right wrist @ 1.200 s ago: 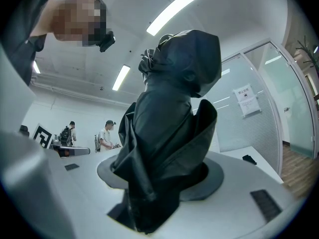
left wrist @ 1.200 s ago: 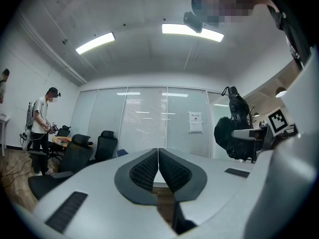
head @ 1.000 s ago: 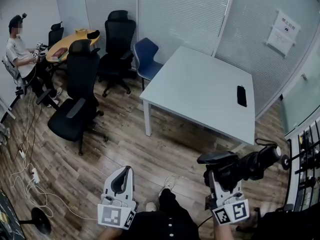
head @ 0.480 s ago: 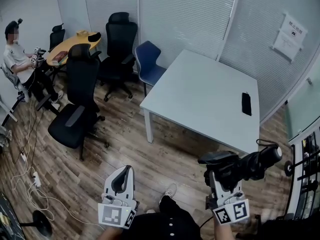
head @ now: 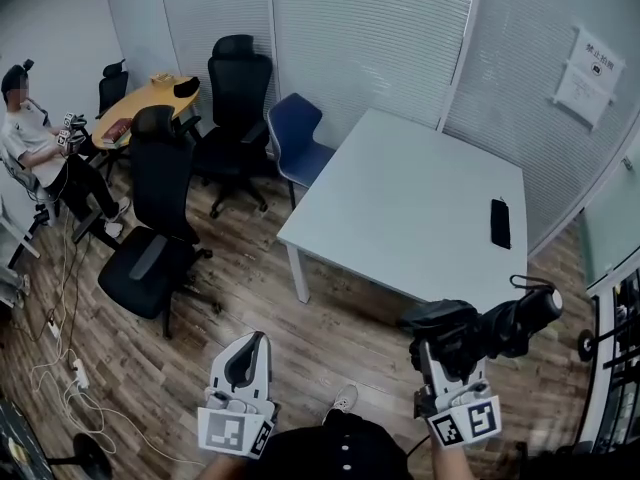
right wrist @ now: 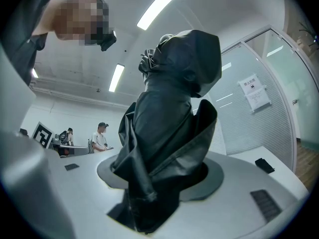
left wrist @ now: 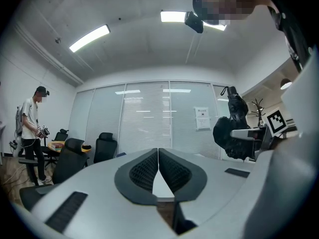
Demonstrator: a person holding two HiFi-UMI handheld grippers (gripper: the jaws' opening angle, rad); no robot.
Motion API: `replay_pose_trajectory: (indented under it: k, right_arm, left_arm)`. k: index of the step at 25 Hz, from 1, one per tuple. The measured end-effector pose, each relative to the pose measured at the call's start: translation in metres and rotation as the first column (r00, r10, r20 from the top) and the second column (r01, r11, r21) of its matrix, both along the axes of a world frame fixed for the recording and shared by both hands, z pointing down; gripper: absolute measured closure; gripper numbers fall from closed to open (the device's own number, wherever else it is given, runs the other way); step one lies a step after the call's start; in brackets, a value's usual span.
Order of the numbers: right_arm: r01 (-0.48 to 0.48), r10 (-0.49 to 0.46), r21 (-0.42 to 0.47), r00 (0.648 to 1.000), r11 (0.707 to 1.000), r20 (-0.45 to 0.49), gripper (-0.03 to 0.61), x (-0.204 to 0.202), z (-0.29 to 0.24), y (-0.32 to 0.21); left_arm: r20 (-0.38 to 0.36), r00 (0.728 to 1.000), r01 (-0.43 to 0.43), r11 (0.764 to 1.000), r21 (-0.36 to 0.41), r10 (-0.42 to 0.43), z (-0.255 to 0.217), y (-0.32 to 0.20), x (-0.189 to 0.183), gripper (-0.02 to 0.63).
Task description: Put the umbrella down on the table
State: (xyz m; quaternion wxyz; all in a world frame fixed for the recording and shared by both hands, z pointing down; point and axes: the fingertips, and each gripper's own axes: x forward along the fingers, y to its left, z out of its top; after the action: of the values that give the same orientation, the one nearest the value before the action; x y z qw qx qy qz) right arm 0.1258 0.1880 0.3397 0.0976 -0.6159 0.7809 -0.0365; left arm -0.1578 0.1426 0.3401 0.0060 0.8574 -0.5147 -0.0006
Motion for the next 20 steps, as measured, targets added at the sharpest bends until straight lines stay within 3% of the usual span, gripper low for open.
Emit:
replay_pose_trajectory:
  k: [20]
  right_arm:
    - [0.089, -0.089, 0.007, 0.996, 0.996, 0.019, 0.318, 0.075, 0.000, -0.114]
  left_arm:
    - [-0.027, 0.994, 0.109, 0.994, -0.016, -0.110, 0.010, -0.083, 0.069, 0.595]
